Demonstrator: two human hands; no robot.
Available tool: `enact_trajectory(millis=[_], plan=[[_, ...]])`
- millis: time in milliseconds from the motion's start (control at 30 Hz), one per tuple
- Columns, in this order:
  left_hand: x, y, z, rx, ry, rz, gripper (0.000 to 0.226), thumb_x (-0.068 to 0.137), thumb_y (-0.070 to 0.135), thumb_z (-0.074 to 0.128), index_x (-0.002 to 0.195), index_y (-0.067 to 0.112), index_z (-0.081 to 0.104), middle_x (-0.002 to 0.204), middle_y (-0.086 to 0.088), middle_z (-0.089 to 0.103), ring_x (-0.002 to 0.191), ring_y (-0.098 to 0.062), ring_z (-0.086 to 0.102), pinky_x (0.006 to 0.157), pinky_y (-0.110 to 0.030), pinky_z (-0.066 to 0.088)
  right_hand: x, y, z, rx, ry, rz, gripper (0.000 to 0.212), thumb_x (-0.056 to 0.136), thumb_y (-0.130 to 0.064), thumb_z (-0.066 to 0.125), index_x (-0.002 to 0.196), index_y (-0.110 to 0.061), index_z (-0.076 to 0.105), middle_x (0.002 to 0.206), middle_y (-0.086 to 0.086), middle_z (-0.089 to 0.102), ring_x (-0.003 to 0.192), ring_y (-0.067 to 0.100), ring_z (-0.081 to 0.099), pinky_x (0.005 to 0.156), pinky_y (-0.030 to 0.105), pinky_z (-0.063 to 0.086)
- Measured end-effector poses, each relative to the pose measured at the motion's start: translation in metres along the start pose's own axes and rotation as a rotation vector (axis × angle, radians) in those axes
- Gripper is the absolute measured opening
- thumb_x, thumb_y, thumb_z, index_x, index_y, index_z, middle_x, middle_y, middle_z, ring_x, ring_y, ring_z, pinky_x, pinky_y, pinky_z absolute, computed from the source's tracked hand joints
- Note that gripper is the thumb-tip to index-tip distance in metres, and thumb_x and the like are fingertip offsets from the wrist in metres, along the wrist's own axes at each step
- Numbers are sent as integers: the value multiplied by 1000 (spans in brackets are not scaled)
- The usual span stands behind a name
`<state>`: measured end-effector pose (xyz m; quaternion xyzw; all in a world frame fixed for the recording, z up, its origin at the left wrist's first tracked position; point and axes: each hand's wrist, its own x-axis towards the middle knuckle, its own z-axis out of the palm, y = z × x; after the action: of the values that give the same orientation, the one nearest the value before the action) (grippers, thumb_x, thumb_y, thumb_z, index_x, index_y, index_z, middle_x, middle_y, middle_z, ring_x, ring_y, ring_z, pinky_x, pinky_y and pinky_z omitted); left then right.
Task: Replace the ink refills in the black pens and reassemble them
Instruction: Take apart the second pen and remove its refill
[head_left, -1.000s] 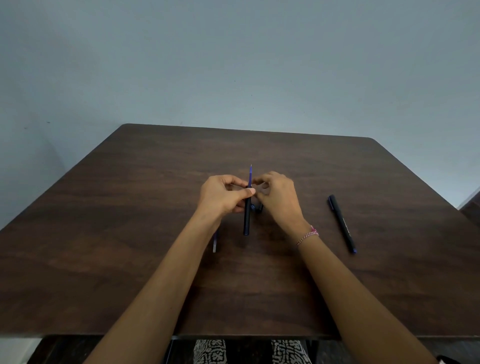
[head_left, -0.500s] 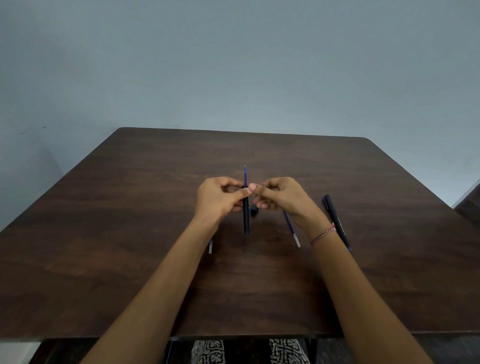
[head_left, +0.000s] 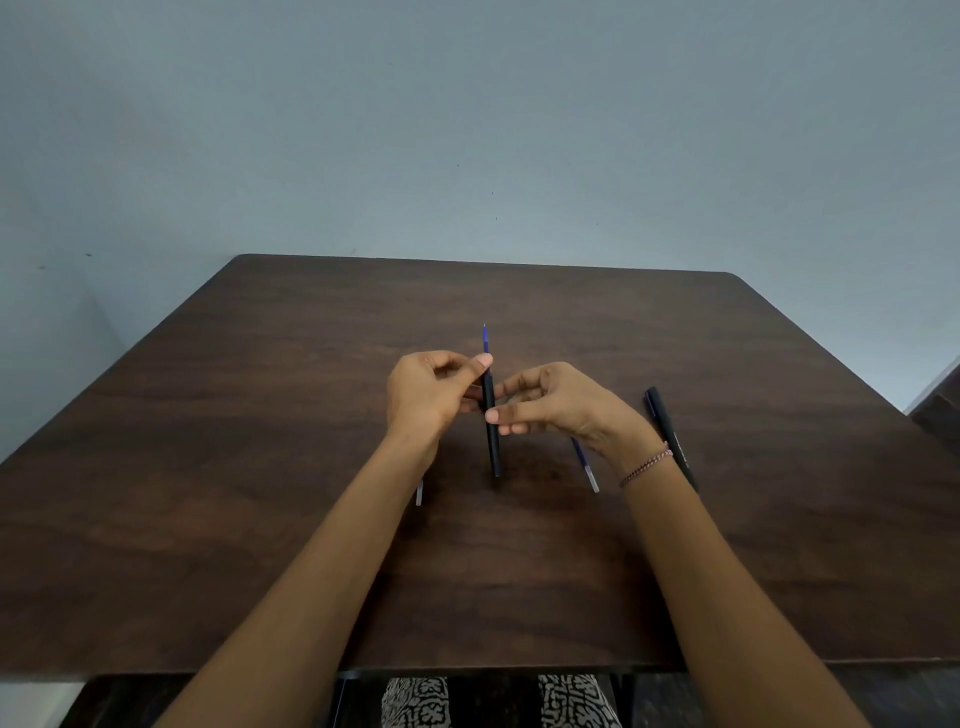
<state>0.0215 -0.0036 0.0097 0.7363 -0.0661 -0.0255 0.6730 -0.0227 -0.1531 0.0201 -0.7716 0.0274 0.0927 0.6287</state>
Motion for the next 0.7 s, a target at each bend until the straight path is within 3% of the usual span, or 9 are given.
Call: enact_trajectory(millis=[233,400,700], plan=[[-2,5,-3,-135,-49,-76,8,73,14,78,72,11,71,65,-2,71,62,-12,69,61,-25,58,1,2,-3,-21,-38,10,26,68,-11,81,90,-10,68,72,7,73,66,11,69,64,18,55],[3,9,-12,-280,45,-80,8,75,9,75,75,6,68,61,-2,69,53,-8,65,56,-20,57,-1,0,0,-55,-95,45,22,71,-7,78,90,-10,66,66,2,73,61,8,69,58,14,52],[9,8,-23,-409,190,-95,9,77,9,73,81,4,68,74,-7,69,60,-9,67,57,-19,57,-3,-3,0,-159,-214,120,21,73,-8,76,91,-12,66,65,-1,72,61,6,68,56,13,50]])
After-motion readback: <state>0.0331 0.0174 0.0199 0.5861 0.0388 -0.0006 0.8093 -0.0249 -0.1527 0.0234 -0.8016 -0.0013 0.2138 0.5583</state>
